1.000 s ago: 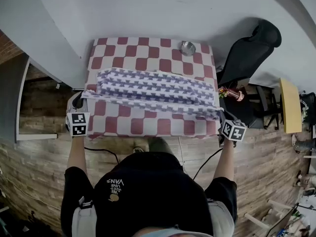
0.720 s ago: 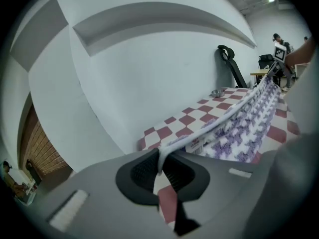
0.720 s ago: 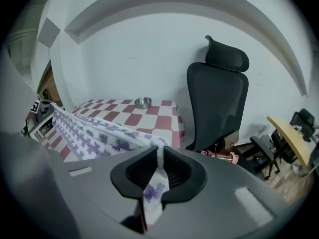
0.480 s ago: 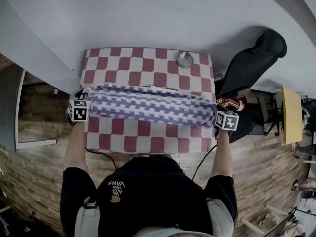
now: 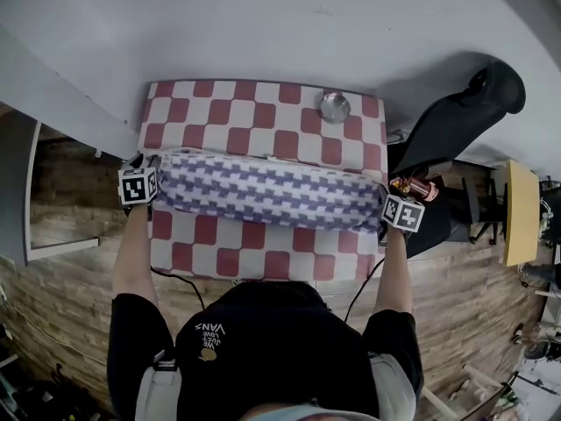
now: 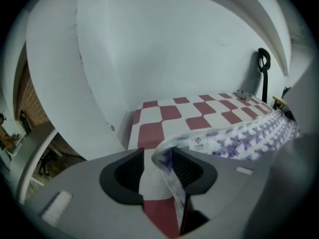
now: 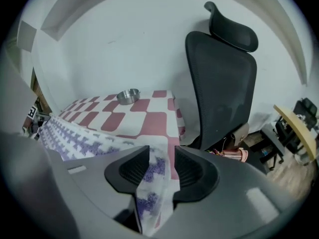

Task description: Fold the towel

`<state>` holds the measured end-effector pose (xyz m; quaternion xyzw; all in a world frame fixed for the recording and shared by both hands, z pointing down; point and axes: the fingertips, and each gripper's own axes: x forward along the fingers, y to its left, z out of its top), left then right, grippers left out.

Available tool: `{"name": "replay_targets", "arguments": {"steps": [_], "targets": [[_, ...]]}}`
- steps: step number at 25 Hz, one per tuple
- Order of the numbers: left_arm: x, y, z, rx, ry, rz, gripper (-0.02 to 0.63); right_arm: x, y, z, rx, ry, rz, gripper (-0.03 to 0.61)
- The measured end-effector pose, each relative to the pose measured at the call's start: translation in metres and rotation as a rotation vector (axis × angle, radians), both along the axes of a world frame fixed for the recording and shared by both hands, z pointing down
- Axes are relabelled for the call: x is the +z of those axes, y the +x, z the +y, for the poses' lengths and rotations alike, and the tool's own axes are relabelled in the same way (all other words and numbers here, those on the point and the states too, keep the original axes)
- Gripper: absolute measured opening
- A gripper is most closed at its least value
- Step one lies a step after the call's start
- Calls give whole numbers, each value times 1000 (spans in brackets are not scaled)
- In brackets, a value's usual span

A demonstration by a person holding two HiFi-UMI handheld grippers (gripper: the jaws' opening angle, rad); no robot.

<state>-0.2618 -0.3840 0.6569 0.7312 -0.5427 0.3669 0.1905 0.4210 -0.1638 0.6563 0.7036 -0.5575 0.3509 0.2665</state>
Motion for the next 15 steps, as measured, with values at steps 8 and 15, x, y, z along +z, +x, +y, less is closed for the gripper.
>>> {"name": "replay_targets", "arguments": {"steps": [8, 15], "targets": [[-26, -17, 32, 2, 74, 74, 164, -30, 1, 50, 175, 172, -158, 156], [-15, -22, 96, -29, 71, 176, 164, -4, -27, 129, 379, 236, -427, 156]]}}
